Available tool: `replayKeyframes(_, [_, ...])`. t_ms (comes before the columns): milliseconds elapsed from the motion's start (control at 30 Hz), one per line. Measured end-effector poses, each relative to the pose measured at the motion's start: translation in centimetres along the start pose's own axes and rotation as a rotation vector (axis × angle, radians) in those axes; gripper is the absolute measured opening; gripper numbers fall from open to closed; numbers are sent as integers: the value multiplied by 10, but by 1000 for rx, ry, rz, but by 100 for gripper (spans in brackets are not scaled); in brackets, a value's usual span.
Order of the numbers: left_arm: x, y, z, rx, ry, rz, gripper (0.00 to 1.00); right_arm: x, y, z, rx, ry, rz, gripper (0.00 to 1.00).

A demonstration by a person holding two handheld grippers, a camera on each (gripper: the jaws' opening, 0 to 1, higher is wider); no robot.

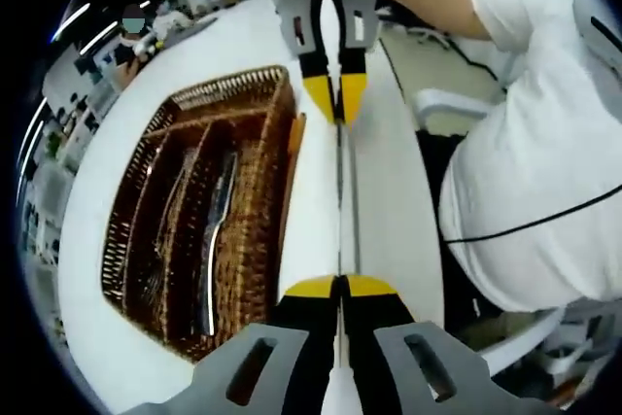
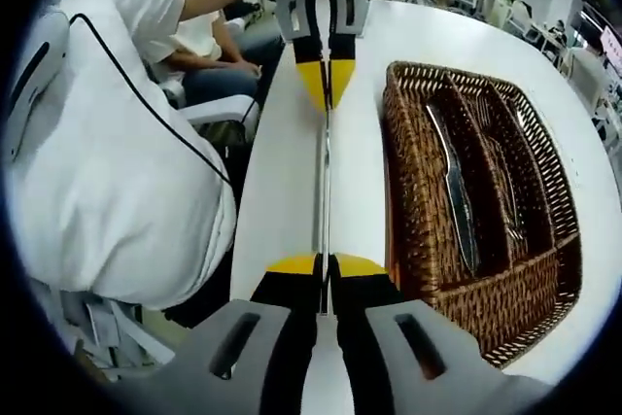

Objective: Arrange the knives, forks, and spoons in their matching storage slots by inserting each utensil handle-first until every utensil is classified and aligned in the correct compartment

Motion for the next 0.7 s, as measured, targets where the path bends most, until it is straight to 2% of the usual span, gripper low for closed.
replayKeyframes(700, [-14, 36, 7, 13, -1, 21, 0, -10, -32, 6, 19, -27, -11, 3])
Point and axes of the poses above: the point that each gripper's makers call its tool centre point, and the gripper's own axes: x roughly forward along the fingers, y roughly to its left, z roughly out of its top, the point moved 10 cm from there along -x, roughly backward along the fingers, and after that the axes turned 3 degrees about -x, right-handed, at the moved point
